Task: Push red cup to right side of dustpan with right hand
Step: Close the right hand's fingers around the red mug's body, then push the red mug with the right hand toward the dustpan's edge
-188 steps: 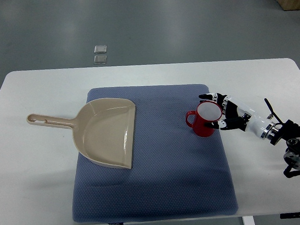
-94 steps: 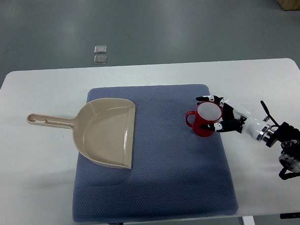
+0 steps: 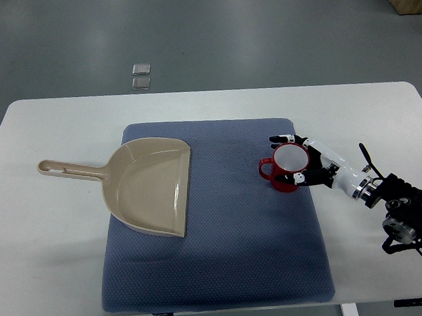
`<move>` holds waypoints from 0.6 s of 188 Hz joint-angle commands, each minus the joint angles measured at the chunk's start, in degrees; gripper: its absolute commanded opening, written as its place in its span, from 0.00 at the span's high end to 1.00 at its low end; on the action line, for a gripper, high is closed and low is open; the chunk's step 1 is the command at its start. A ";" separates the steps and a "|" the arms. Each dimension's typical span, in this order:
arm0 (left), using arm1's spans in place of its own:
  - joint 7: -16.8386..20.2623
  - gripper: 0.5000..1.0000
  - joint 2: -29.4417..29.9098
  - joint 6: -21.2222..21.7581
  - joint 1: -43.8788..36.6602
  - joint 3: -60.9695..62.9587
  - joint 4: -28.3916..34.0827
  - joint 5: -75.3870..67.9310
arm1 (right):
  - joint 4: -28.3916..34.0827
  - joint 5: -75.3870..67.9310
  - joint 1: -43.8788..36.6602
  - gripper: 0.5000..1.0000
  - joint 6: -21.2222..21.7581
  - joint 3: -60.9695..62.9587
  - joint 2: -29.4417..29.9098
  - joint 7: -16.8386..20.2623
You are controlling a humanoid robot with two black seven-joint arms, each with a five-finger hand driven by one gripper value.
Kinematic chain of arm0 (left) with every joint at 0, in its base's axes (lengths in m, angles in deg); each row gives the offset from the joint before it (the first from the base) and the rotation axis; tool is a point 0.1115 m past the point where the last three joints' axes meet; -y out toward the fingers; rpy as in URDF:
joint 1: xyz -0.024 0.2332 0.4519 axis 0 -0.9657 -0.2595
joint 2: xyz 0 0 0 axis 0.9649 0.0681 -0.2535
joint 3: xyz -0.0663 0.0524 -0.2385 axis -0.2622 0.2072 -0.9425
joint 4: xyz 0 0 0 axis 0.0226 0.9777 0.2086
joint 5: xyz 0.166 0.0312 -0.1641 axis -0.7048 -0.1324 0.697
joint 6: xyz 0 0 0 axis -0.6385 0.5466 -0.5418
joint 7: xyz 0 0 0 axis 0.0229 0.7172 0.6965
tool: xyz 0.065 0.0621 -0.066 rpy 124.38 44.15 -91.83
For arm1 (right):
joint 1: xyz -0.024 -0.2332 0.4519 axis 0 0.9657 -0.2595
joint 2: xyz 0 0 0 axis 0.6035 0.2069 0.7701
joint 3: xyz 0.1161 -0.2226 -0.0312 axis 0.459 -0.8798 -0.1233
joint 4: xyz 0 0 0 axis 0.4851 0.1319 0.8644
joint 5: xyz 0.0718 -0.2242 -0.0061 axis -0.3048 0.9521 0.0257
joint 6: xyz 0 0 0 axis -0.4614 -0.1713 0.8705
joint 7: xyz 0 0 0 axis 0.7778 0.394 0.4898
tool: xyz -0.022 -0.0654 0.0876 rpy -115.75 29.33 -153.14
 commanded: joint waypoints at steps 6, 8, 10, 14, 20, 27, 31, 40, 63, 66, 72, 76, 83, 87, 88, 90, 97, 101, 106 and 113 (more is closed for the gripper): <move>0.00 0.00 0.00 0.01 0.01 0.01 0.00 0.00 | -0.98 0.00 -0.21 0.17 -0.48 0.01 0.73 0.00; 0.00 0.00 0.00 0.01 0.01 0.01 0.00 0.00 | -1.07 0.00 -0.21 0.17 -0.48 0.01 0.73 0.00; 0.00 0.00 0.00 0.01 0.01 0.01 0.00 0.00 | -1.15 0.00 -0.30 0.17 -0.48 0.01 0.73 0.00; 0.00 0.00 0.00 0.01 0.01 0.01 0.00 0.00 | -1.42 0.00 -0.30 0.17 -0.48 0.01 0.73 0.00; 0.00 0.00 0.00 0.01 0.01 0.01 0.00 0.00 | -1.77 0.00 -0.39 0.17 -0.48 0.01 0.90 0.00; 0.00 0.00 0.00 0.01 0.01 0.01 0.00 0.00 | -2.03 0.00 -0.48 0.17 -0.48 0.01 1.17 0.00; 0.00 0.00 0.00 0.01 0.01 0.01 0.00 0.00 | -2.30 0.00 -0.57 0.17 -0.48 0.01 1.34 0.00; 0.00 0.00 0.00 0.01 0.01 0.01 0.00 0.00 | -2.56 0.00 -0.57 0.18 -0.48 0.01 1.52 0.00; 0.00 0.00 0.00 0.01 0.01 0.01 0.00 0.00 | -2.65 0.00 -0.57 0.24 -0.48 0.01 1.96 0.00; 0.00 0.00 0.00 0.01 0.01 0.01 0.00 0.00 | -2.65 0.00 -0.65 0.25 -0.48 0.01 1.96 0.00; 0.00 0.00 0.00 0.01 0.01 0.01 0.00 0.00 | -2.65 0.00 -0.65 0.26 -0.48 0.01 2.13 0.00; 0.00 0.00 0.00 0.10 0.01 0.01 0.00 0.00 | -2.65 0.00 -0.57 0.27 -0.48 0.01 2.22 0.00; 0.00 0.00 0.00 0.01 0.01 0.01 0.00 0.00 | -2.65 0.00 -0.65 0.29 -0.48 0.01 2.40 0.00; 0.00 0.00 0.00 0.01 0.01 0.01 0.00 0.00 | -2.65 0.00 -0.57 0.29 -0.48 0.01 2.49 0.00; 0.00 0.00 0.00 0.01 0.01 0.01 0.00 0.00 | -2.65 0.00 -0.65 0.30 -0.48 0.01 2.49 0.00; 0.00 0.00 0.00 0.01 0.01 0.01 0.00 0.00 | -2.65 -0.09 -0.65 0.30 -0.48 0.01 2.49 0.00; 0.00 0.00 0.00 0.01 0.01 0.01 0.00 0.00 | -2.65 -0.09 -0.65 0.31 -0.48 0.09 2.57 0.00; 0.00 0.00 0.00 0.01 0.01 0.01 0.00 0.00 | -2.65 -0.09 -0.65 0.32 -0.48 0.09 2.84 0.00; 0.00 0.00 0.00 0.01 0.01 0.01 0.00 0.00 | -2.65 0.00 -0.74 0.32 -0.48 0.09 3.01 0.00; 0.00 0.00 0.00 0.01 0.01 0.01 0.00 0.00 | -2.65 -0.09 -0.74 0.32 -0.48 0.09 3.28 0.00</move>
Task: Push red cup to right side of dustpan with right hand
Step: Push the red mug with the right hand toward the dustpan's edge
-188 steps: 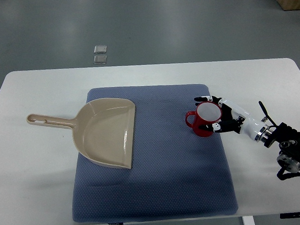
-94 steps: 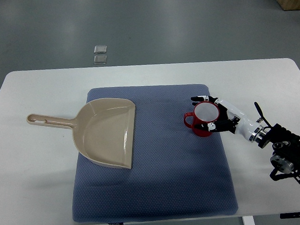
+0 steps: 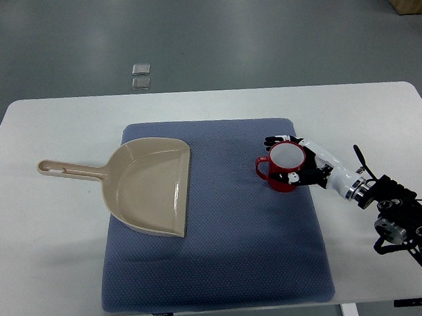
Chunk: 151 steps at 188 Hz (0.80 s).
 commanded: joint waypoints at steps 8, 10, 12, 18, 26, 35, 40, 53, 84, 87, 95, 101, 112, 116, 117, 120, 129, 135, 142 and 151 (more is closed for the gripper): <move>0.00 0.00 0.00 -0.01 -0.01 0.01 0.00 0.00 | 0.00 -0.08 -0.07 0.32 0.00 0.12 0.71 0.00; 0.00 0.00 0.00 -0.01 -0.01 0.01 0.00 0.00 | 0.00 -0.08 -0.07 0.32 0.00 0.12 0.71 0.00; 0.00 0.00 0.00 -0.01 -0.01 0.01 0.00 0.00 | 0.00 -0.08 -0.07 0.32 0.00 0.12 0.71 0.00; 0.00 0.00 0.00 -0.01 -0.01 0.01 0.00 0.00 | 0.00 -0.08 -0.07 0.32 0.00 0.12 0.89 0.00; 0.00 0.00 0.00 -0.01 -0.01 0.01 0.00 0.00 | 0.00 -0.08 -0.16 0.32 0.00 0.12 0.98 0.00; 0.00 0.00 0.00 -0.01 -0.01 0.01 0.00 0.00 | 0.00 -0.08 -0.16 0.32 0.00 0.12 1.41 0.00; 0.00 0.00 0.00 0.08 -0.01 0.01 0.00 0.00 | 0.00 -0.08 -0.16 0.32 0.00 0.12 1.59 0.00; 0.00 0.00 0.00 -0.01 -0.01 0.01 0.00 0.00 | 0.00 -0.08 -0.16 0.32 0.00 0.12 2.12 0.00; 0.00 0.00 0.00 -0.01 -0.01 0.01 0.00 0.00 | 0.09 0.01 -0.16 0.32 0.00 0.03 3.35 0.00; 0.00 0.00 0.00 -0.01 -0.01 0.01 0.00 0.00 | 0.09 0.01 -0.16 0.32 0.00 0.03 3.44 0.00; 0.00 0.00 0.00 -0.01 -0.01 0.01 0.00 0.00 | 0.09 0.01 -0.16 0.32 0.00 0.03 3.70 0.00; 0.00 0.00 0.00 -0.01 -0.01 0.01 0.00 0.00 | 0.09 0.01 -0.16 0.32 0.00 0.03 3.96 0.00; 0.00 0.00 0.00 -0.01 -0.01 0.01 0.00 0.00 | 0.09 0.01 -0.16 0.32 0.00 -0.06 4.40 0.00; 0.00 0.00 0.00 0.08 -0.01 0.01 0.00 0.00 | 0.09 0.01 -0.16 0.32 0.00 -0.06 4.58 0.00; 0.00 0.00 0.00 0.08 -0.01 0.01 0.00 0.00 | 0.09 0.01 -0.16 0.32 0.00 -0.06 4.58 0.00; 0.00 0.00 0.00 -0.01 -0.01 0.01 0.00 0.00 | 0.09 0.01 -0.16 0.32 -0.08 -0.06 4.67 0.00; 0.00 0.00 0.00 -0.01 -0.01 0.01 0.00 0.00 | 0.09 0.01 -0.16 0.32 -0.08 -0.06 4.84 0.00; 0.00 0.00 0.00 -0.01 -0.01 0.01 0.00 0.00 | 0.09 0.01 -0.16 0.32 -0.08 -0.06 5.11 0.00; 0.00 0.00 0.00 -0.01 -0.01 0.01 0.00 0.00 | 0.09 0.09 -0.16 0.32 -0.08 -0.14 5.90 0.00; 0.00 0.00 0.00 0.08 -0.01 0.01 0.00 0.00 | 0.09 0.27 -0.25 0.32 -0.08 -0.14 6.25 0.00</move>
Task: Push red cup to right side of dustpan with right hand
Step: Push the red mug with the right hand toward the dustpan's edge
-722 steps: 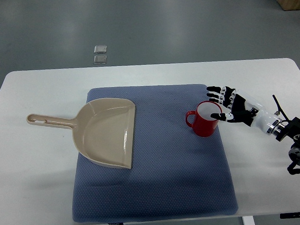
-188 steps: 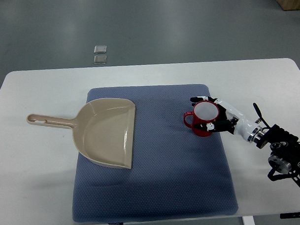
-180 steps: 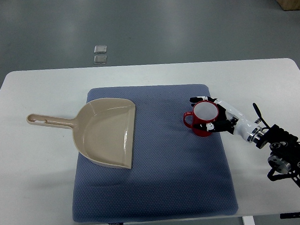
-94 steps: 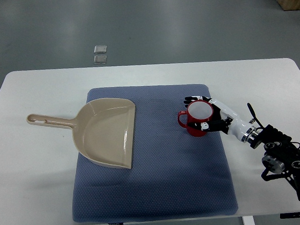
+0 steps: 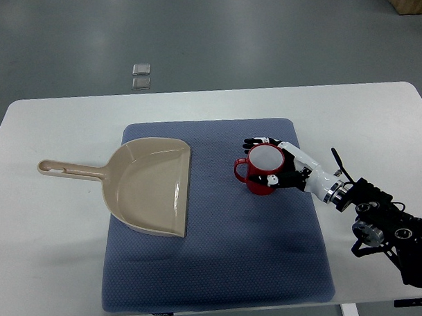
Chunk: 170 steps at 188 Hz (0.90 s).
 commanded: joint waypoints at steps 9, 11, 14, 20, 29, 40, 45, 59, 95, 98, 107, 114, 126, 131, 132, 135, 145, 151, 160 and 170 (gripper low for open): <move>0.00 0.00 0.00 -0.01 0.01 0.00 0.00 0.00 | -0.09 0.67 -0.53 0.32 -0.47 -0.08 1.43 0.00; 0.00 0.00 0.00 -0.01 0.01 0.00 0.00 0.00 | -0.01 0.85 -0.61 0.32 -0.55 -0.08 1.61 0.00; 0.00 0.00 0.00 -0.01 0.01 0.00 0.00 0.00 | -0.09 1.11 -0.70 0.32 -0.82 -0.08 1.87 0.00; 0.00 0.00 0.00 -0.01 0.01 0.00 0.00 0.00 | -0.09 1.38 -0.70 0.31 -1.17 -0.16 2.22 0.00; 0.00 0.00 0.00 -0.01 0.01 0.00 0.00 0.00 | -0.09 1.82 -0.79 0.31 -1.43 -0.43 2.66 0.00; 0.00 0.00 0.00 -0.01 0.01 0.00 0.00 0.00 | -0.09 2.08 -0.79 0.31 -1.43 -0.52 3.10 0.00; 0.00 0.00 0.00 -0.01 0.01 0.00 0.00 0.00 | -0.09 2.17 -0.79 0.31 -1.61 -0.52 3.37 0.00; 0.00 0.00 0.00 -0.01 0.01 0.00 0.00 0.00 | -0.09 2.26 -0.96 0.31 -2.05 -0.95 3.98 0.00; 0.00 0.00 0.00 -0.01 0.01 0.00 0.00 0.00 | -0.18 2.26 -2.02 0.31 -3.37 -3.42 4.60 0.00; 0.00 0.00 0.00 -0.01 0.01 0.00 0.00 0.00 | -0.18 2.26 -2.02 0.30 -3.54 -3.68 4.86 0.00; 0.00 0.00 0.00 -0.01 0.01 0.00 0.00 0.00 | -0.18 2.26 -2.02 0.30 -3.72 -3.86 5.39 0.00; 0.00 0.00 0.00 -0.01 0.01 0.00 0.00 0.00 | -0.18 2.26 -2.02 0.30 -3.72 -4.03 5.56 0.00; 0.00 0.00 0.00 -0.01 0.01 0.00 0.00 0.00 | -0.18 2.34 -2.02 0.30 -3.89 -4.03 5.83 0.00; 0.00 0.00 0.00 -0.01 0.01 0.00 0.00 0.00 | -0.18 2.34 -2.02 0.30 -4.16 -4.21 6.09 0.00; 0.00 0.00 0.00 -0.01 0.01 0.00 0.00 0.00 | -0.18 2.34 -2.02 0.30 -4.16 -4.21 6.09 0.00; 0.00 0.00 0.00 -0.01 0.01 0.00 0.00 0.00 | -0.18 2.34 -2.02 0.30 -4.25 -4.47 6.35 0.00; 0.00 0.00 0.00 0.08 0.01 0.00 0.00 0.00 | -0.27 2.34 -2.19 0.29 -4.77 -5.26 6.71 0.00; 0.00 0.00 0.00 -0.01 0.01 0.00 0.00 0.00 | -0.27 2.34 -2.72 0.29 -5.12 -5.70 6.88 0.00; 0.00 0.00 0.00 -0.01 0.01 0.00 0.00 0.00 | -0.45 2.26 -2.99 0.29 -5.74 -6.49 6.97 0.00; 0.00 0.00 0.00 -0.01 0.01 0.00 0.00 0.00 | -0.53 2.26 -3.07 0.29 -6.18 -6.93 7.32 0.00</move>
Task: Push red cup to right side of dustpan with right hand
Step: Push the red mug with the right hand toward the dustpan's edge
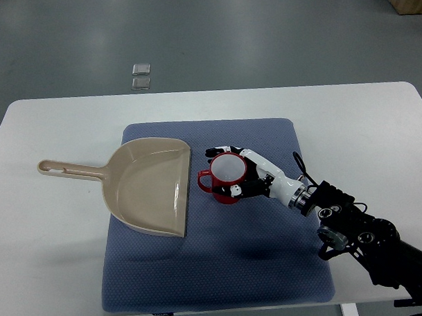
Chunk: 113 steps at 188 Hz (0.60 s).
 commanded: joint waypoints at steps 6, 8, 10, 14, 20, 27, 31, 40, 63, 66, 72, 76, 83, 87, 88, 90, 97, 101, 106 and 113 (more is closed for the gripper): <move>0.00 0.00 0.00 -0.01 0.00 0.00 0.00 0.00 | -0.20 -0.09 -0.56 0.29 -1.09 -1.28 1.05 0.00; 0.00 0.00 0.00 -0.01 0.00 0.00 0.00 0.00 | -0.28 -0.09 -0.56 0.29 -1.17 -1.28 1.14 0.00; 0.00 0.00 0.00 -0.01 0.00 0.00 0.00 0.00 | -0.28 -0.09 -0.56 0.29 -1.26 -1.28 1.31 0.00; 0.00 0.00 0.00 -0.01 0.00 0.00 0.00 0.00 | -0.28 -0.09 -0.56 0.29 -1.35 -1.37 1.40 0.00; 0.00 0.00 0.00 -0.01 0.00 0.00 0.00 0.00 | -0.37 -0.09 -0.65 0.29 -1.44 -1.46 1.58 0.00; 0.00 0.00 0.00 -0.01 0.00 0.00 0.00 0.00 | -0.37 -0.09 -0.65 0.29 -1.53 -1.55 1.76 0.00; 0.00 0.00 0.00 0.08 0.00 0.00 0.00 0.00 | -0.37 0.00 -0.73 0.29 -1.53 -1.55 1.93 0.00; 0.00 0.00 0.00 -0.01 0.00 0.00 0.00 0.00 | -0.55 0.00 -1.00 0.29 -1.53 -1.63 2.55 0.00; 0.00 0.00 0.00 0.08 0.00 0.00 0.00 0.00 | -0.99 0.00 -1.17 0.29 -1.53 -1.63 3.34 0.00; 0.00 0.00 0.00 -0.01 0.00 0.00 0.00 0.00 | -1.08 0.00 -1.26 0.29 -1.53 -1.63 3.60 0.00; 0.00 0.00 0.00 -0.01 0.00 0.00 0.00 0.00 | -1.16 0.00 -1.35 0.29 -1.53 -1.72 3.69 0.00; 0.00 0.00 0.00 -0.01 0.00 0.00 0.00 0.00 | -1.25 0.00 -1.44 0.29 -1.53 -1.81 3.78 0.00; 0.00 0.00 0.00 -0.01 0.00 0.00 0.00 0.00 | -1.34 0.00 -1.52 0.29 -1.96 -2.25 3.86 0.00; 0.00 0.00 0.00 -0.01 0.00 0.00 0.00 0.00 | -1.43 -0.09 -1.61 0.29 -2.23 -2.43 3.95 0.00; 0.00 0.00 0.00 -0.01 0.00 0.00 0.00 0.00 | -1.43 -0.09 -1.61 0.29 -2.32 -2.51 3.95 0.00; 0.00 0.00 0.00 -0.01 0.00 0.00 0.00 0.00 | -1.43 -0.09 -1.61 0.29 -2.49 -2.69 4.04 0.00; 0.00 0.00 0.00 -0.01 0.00 -0.09 0.00 0.00 | -1.43 -0.09 -1.61 0.29 -2.67 -3.04 4.22 0.00; 0.00 0.00 0.00 -0.01 0.00 0.00 0.00 0.00 | -1.43 -0.09 -1.70 0.29 -2.76 -3.30 4.22 0.00; 0.00 0.00 0.00 -0.01 0.00 0.00 0.00 0.00 | -1.51 -0.09 -1.79 0.29 -2.76 -3.48 4.22 0.00; 0.00 0.00 0.00 -0.01 0.00 0.00 0.00 0.00 | -1.51 0.00 -1.79 0.29 -2.76 -3.66 4.22 0.00</move>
